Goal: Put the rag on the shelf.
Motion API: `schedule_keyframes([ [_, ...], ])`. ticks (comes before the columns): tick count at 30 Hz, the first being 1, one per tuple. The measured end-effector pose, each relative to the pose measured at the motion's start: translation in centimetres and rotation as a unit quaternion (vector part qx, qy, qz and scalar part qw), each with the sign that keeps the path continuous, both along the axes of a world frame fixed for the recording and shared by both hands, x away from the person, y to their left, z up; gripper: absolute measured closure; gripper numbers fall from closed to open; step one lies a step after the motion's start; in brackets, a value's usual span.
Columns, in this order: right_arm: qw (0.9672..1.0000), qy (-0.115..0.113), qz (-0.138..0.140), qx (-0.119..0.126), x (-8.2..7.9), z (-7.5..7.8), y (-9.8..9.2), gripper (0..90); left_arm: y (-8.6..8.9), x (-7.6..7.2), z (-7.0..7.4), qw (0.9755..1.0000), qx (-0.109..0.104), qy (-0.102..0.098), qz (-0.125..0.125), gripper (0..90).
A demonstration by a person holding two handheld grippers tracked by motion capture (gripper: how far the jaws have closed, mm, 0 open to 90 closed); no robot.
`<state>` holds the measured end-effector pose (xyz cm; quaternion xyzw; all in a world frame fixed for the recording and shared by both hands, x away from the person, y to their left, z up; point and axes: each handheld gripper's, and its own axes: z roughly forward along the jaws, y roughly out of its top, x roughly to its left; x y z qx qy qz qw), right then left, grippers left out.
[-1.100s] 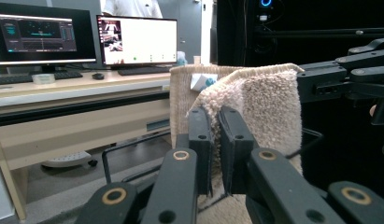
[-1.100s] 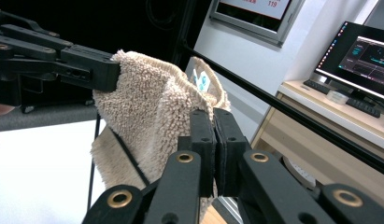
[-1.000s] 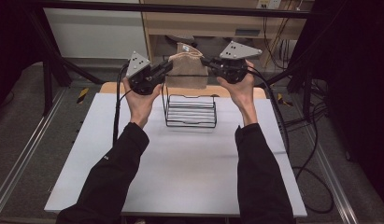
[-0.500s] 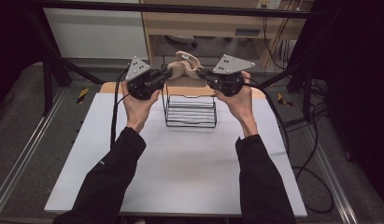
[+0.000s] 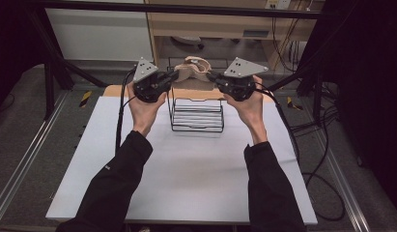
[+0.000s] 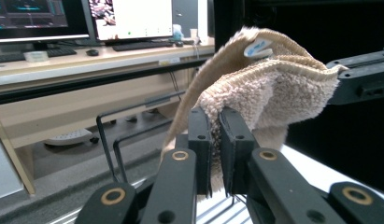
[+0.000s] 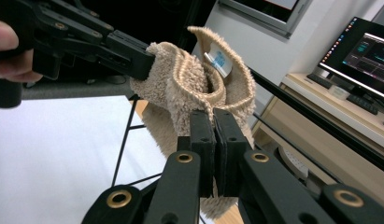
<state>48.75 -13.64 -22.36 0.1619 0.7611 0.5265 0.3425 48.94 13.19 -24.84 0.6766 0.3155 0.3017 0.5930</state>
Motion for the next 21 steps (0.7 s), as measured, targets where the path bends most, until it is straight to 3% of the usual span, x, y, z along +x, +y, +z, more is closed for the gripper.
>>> schedule_keyframes([
  [6,0.9999,0.003,-0.011,-0.001,0.2,0.3,-0.6,88.0,-1.1,0.0,-0.2,0.9999,0.011,-0.008,-0.002,84.1],
  [15,0.9995,0.005,-0.007,-0.031,-0.6,-0.6,0.2,88.0,-0.2,-0.6,-0.9,0.9992,0.037,0.0,-0.016,81.7],
  [21,0.9991,0.006,-0.01,-0.04,-0.9,-0.8,0.4,88.0,0.0,-1.1,0.4,0.9992,0.034,0.012,-0.019,75.3],
])
